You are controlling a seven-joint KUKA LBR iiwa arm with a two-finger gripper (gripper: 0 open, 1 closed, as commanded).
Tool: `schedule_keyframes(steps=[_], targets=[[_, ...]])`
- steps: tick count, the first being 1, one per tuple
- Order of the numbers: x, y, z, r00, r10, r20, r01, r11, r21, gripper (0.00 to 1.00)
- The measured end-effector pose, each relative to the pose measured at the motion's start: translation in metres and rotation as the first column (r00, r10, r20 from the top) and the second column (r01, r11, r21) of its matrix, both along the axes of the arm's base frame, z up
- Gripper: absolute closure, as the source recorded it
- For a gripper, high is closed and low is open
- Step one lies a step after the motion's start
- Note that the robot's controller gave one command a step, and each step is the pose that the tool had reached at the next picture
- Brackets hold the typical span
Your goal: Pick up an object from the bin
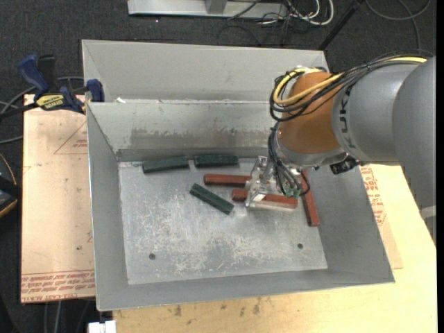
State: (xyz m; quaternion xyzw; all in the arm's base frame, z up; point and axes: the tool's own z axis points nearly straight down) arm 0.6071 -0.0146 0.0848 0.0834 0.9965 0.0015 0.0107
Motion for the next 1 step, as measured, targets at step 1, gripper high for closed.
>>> schedule_keyframes(steps=[1], targets=[[0.0,0.0,0.0,1.0,0.0,0.0,0.0,1.0,0.0,1.0]])
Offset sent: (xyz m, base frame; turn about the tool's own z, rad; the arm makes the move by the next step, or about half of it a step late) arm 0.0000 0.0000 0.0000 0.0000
